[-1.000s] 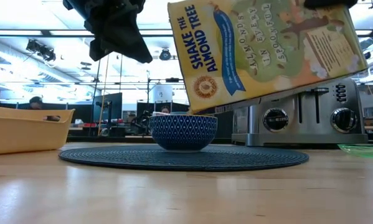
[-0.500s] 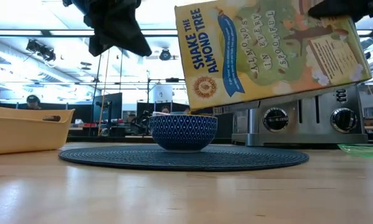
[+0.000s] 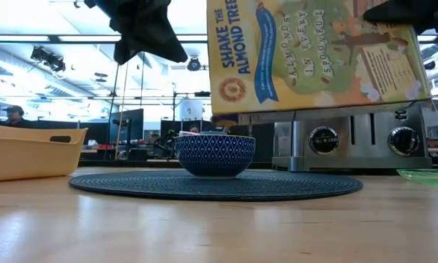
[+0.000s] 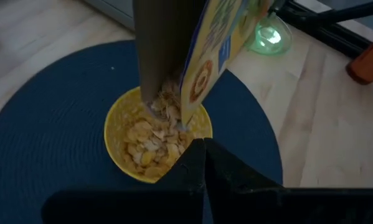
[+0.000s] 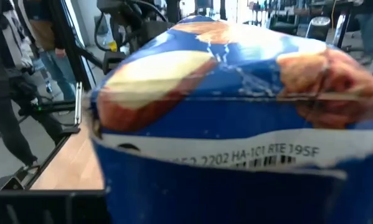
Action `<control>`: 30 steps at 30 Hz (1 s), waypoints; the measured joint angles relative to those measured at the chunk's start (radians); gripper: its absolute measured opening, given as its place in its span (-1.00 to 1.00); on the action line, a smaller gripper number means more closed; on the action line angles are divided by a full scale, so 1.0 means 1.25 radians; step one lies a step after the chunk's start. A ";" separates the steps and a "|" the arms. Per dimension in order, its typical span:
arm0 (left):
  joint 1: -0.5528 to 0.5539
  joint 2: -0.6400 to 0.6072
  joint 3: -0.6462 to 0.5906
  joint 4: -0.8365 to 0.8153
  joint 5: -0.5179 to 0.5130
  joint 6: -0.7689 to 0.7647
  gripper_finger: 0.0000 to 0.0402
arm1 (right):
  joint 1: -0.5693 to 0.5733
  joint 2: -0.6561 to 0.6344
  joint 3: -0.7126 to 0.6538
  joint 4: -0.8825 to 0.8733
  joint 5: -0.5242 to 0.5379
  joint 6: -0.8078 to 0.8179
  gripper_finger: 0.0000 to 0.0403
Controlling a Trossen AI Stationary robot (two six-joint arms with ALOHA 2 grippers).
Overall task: Arrange a breakfast setting
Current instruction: Pour the cereal from the cereal box into the bowl
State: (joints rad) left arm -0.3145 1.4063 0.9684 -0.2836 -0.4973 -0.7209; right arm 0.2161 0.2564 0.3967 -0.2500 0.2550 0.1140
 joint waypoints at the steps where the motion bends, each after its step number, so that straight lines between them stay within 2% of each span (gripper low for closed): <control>1: 0.003 0.000 0.000 0.003 0.000 0.005 -0.96 | 0.000 -0.008 -0.010 0.006 0.000 0.000 -0.32; 9: 0.009 0.000 0.000 0.002 0.000 0.009 -0.96 | 0.000 -0.074 -0.060 0.014 -0.004 0.014 -0.43; 21: 0.009 0.000 0.000 0.002 0.001 0.002 -0.96 | 0.000 -0.205 -0.122 0.022 0.011 0.000 -0.44; 30: 0.009 0.000 0.000 0.033 0.001 -0.001 -0.96 | 0.000 -0.204 -0.127 0.036 -0.018 -0.013 -0.44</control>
State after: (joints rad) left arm -0.3038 1.4067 0.9684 -0.2427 -0.4966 -0.7216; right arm 0.2165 0.0017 0.2386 -0.2048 0.2330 0.0971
